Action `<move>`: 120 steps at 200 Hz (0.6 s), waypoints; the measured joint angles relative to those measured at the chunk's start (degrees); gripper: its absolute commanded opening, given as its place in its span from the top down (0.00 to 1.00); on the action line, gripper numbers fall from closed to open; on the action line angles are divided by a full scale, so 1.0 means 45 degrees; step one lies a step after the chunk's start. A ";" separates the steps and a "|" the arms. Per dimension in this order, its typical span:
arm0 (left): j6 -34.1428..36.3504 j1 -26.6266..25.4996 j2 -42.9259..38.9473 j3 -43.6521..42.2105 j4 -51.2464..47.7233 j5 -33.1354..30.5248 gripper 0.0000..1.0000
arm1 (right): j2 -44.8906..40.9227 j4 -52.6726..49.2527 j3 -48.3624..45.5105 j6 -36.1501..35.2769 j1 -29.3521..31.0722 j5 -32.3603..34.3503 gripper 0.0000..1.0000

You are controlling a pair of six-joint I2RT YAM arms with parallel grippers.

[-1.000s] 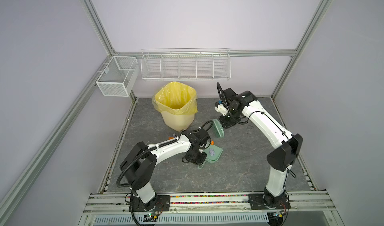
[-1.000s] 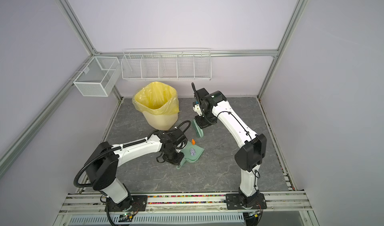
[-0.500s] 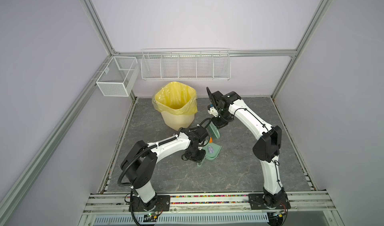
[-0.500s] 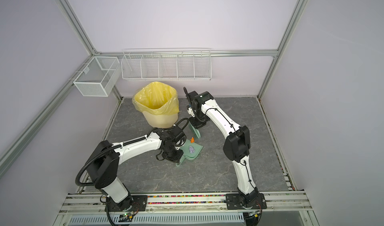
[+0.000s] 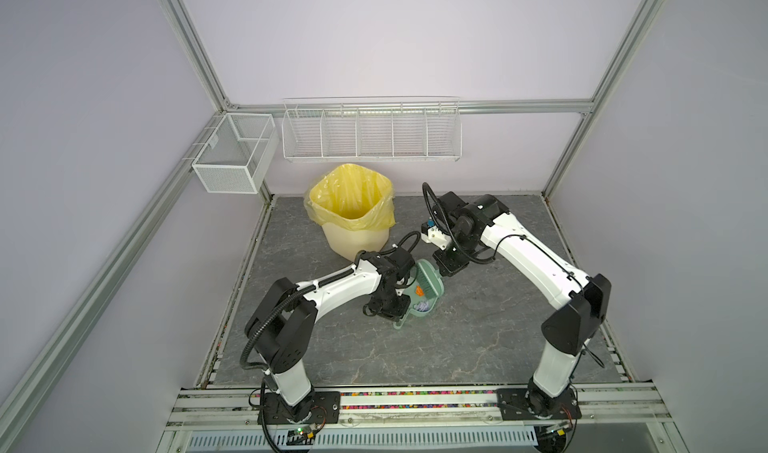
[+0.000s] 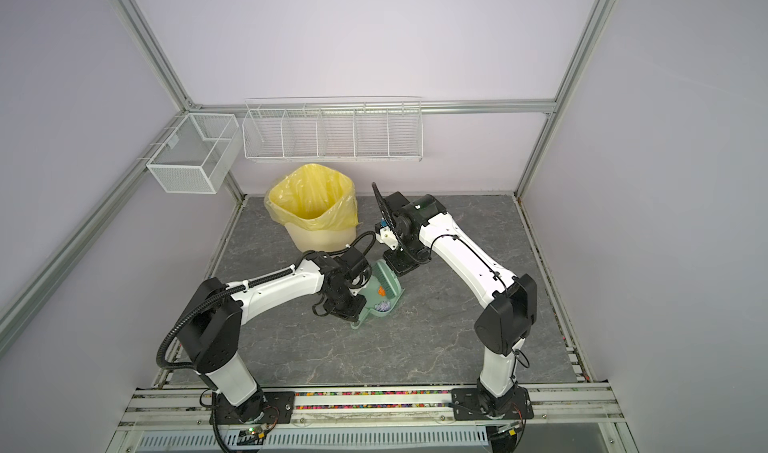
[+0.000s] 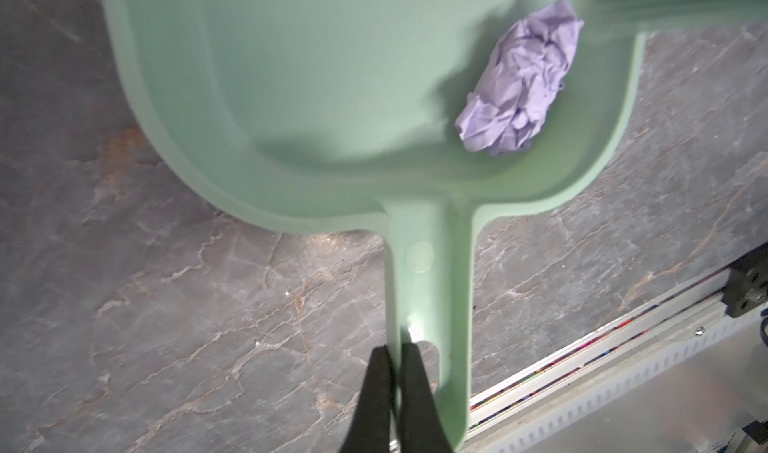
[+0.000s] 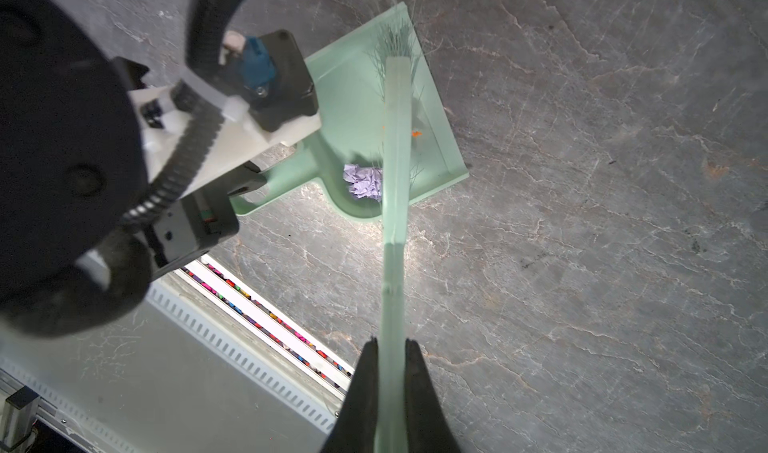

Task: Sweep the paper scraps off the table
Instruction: 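Sweep the orange and purple scraps into the dustpan with the right brush, then lift the dustpan toward the bin with the left while the right withdraws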

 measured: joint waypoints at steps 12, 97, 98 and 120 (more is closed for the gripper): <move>-0.0005 0.0000 0.0005 0.0000 -0.0010 -0.0005 1.00 | -0.0044 0.0078 -0.0092 0.0053 -0.0039 -0.0005 0.93; 0.0000 0.0000 -0.0058 0.0005 -0.0005 -0.0384 1.00 | -0.0389 0.0976 -0.0330 0.0500 -0.1355 -0.0627 0.93; -0.0005 0.0000 -0.0058 0.0005 0.0000 -0.0384 1.00 | -0.0427 0.1001 -0.0350 0.0510 -0.1384 -0.0641 0.93; -0.0005 0.0000 -0.0058 0.0107 -0.0024 -0.0515 1.00 | -0.1253 0.1316 -0.0811 0.0675 -0.1783 -0.0651 0.93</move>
